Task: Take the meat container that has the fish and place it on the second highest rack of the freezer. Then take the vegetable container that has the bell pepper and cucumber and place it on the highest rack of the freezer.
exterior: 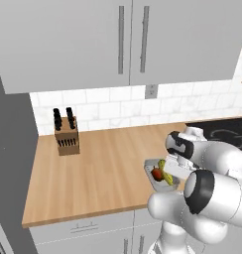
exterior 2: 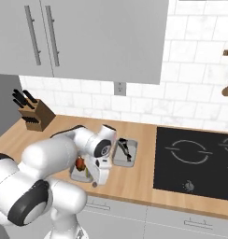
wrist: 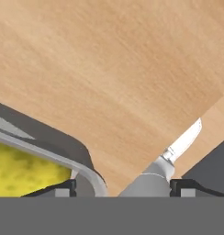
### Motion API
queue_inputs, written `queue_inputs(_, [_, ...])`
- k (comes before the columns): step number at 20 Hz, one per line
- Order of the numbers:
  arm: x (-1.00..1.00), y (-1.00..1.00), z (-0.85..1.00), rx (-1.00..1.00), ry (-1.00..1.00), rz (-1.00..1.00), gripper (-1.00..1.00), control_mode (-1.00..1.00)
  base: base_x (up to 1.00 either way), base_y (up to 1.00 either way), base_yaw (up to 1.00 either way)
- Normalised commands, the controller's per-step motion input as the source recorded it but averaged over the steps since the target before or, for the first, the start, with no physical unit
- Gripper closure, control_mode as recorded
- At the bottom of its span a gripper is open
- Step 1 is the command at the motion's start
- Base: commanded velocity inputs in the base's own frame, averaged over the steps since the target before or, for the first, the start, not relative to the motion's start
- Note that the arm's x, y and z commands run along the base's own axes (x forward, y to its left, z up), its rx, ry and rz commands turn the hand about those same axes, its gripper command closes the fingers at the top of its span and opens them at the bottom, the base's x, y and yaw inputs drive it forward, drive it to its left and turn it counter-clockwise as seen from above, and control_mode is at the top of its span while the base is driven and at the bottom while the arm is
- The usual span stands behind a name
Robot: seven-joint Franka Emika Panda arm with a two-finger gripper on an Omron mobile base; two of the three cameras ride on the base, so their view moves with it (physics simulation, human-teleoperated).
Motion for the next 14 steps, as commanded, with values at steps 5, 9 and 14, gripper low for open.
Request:
queue_inputs(5, [-0.15,0.0,-0.28,0.11,-0.1,0.0,-1.0,-1.0,0.0,0.0,0.0])
queue_inputs(9, [-0.13,0.03,-0.04,0.07,-0.21,0.0,-1.0,-1.0,0.0,0.0,0.0])
queue_inputs(14, [0.0,0.18,-0.3,0.01,-0.07,0.0,-1.0,-1.0,0.0,0.0,0.0])
